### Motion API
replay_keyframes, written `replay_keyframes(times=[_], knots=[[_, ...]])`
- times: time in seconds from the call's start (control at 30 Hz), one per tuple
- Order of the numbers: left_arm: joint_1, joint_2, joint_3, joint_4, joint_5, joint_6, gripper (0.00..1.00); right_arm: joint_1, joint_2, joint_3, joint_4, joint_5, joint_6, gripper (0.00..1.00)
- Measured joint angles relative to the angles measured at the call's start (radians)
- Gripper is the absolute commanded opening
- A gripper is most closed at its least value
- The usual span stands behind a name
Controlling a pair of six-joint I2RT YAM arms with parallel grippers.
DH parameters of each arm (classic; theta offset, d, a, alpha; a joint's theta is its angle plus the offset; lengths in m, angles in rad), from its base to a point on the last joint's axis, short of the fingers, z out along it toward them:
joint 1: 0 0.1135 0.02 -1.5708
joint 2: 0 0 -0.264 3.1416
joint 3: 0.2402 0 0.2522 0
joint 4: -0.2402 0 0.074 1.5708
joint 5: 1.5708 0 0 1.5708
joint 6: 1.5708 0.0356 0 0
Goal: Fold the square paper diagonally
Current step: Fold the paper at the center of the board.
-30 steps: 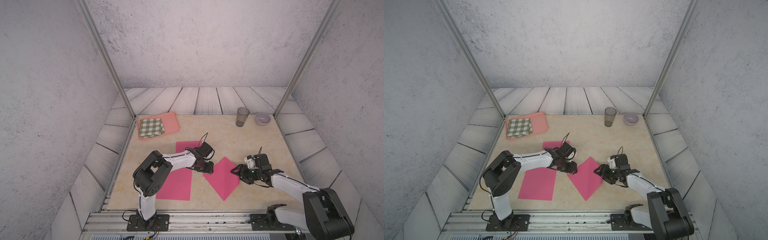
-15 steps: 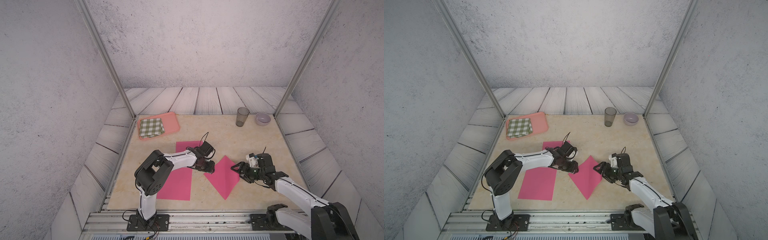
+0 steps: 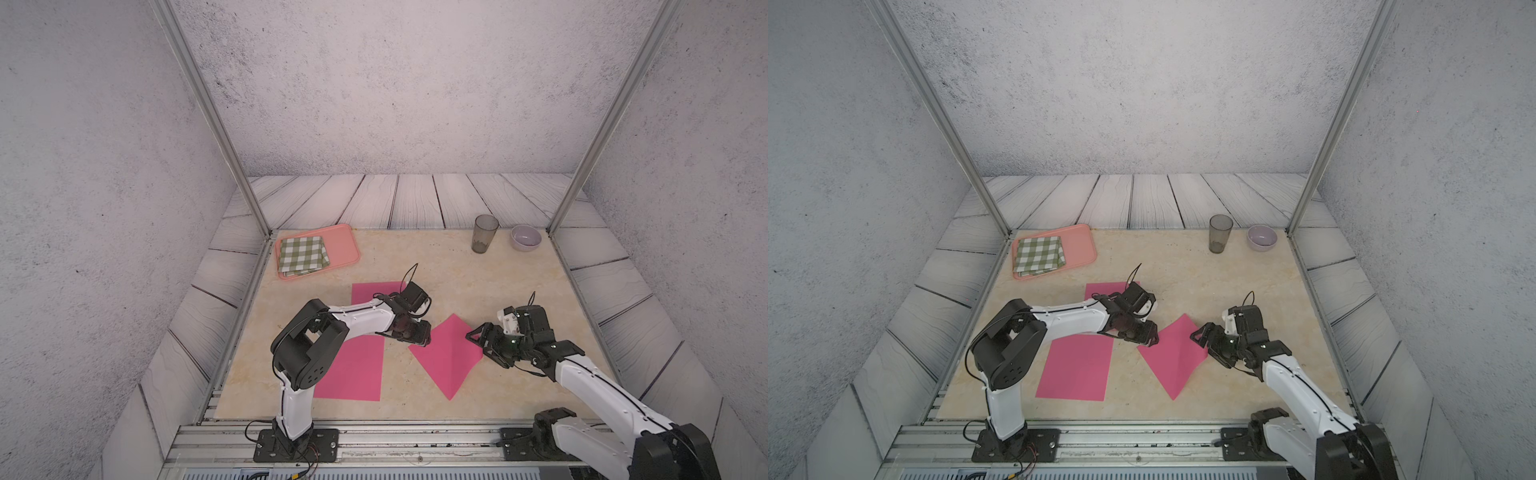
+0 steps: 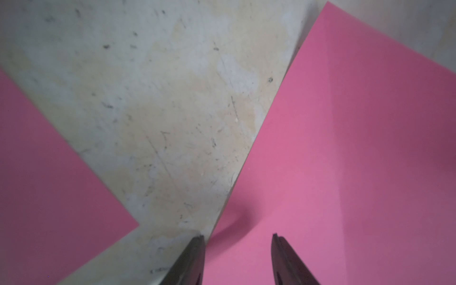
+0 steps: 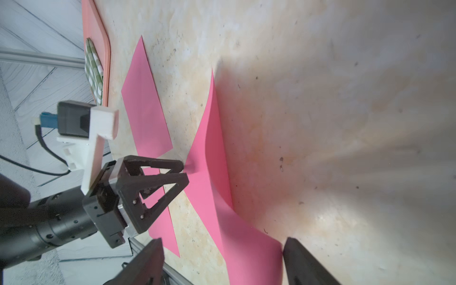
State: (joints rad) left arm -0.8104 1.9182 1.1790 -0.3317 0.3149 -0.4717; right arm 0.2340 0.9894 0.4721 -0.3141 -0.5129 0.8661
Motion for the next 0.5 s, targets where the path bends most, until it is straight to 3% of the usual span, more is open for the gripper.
replay_keyframes(times=[0.5], knots=[[0.002, 0.005, 0.004, 0.000, 0.008, 0.000, 0.48, 0.008, 0.013, -0.061, 0.121, -0.037, 0.077, 0.79]])
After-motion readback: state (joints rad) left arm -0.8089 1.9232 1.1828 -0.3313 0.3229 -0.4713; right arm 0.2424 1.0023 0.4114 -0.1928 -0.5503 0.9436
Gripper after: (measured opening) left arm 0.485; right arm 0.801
